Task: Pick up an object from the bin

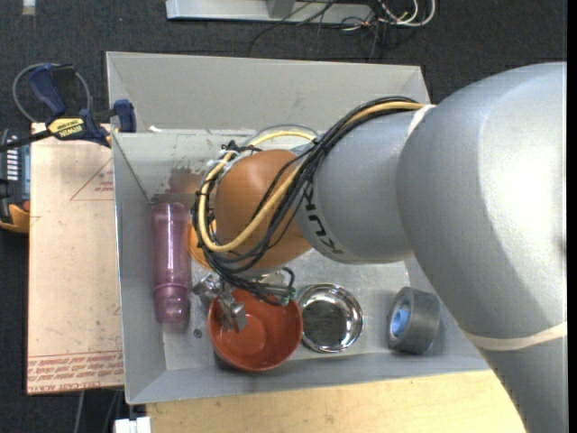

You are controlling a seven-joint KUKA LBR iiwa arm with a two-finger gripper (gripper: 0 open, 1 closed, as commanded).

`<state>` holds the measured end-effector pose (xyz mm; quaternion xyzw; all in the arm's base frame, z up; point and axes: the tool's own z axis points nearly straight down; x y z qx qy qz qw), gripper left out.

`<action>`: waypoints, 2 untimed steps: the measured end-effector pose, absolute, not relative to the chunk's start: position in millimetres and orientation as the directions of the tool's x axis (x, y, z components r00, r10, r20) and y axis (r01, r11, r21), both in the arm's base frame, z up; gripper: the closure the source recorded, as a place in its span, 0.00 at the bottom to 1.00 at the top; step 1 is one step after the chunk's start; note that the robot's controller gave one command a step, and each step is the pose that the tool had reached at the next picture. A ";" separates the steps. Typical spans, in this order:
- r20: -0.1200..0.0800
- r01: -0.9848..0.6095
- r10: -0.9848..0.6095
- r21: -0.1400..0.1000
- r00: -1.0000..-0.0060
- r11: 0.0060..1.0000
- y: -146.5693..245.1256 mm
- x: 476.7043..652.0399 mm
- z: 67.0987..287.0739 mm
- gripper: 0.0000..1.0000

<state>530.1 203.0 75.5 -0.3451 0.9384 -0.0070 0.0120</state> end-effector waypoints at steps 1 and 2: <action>-0.025 -0.650 -0.651 -0.023 -0.759 0.759 202.1 527.8 139.7 1.00; -0.013 -0.668 -0.668 -0.018 -0.744 0.744 195.6 511.7 238.3 1.00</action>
Offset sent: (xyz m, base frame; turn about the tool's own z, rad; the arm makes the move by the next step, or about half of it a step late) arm -0.0236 -0.0101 0.2065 -0.0393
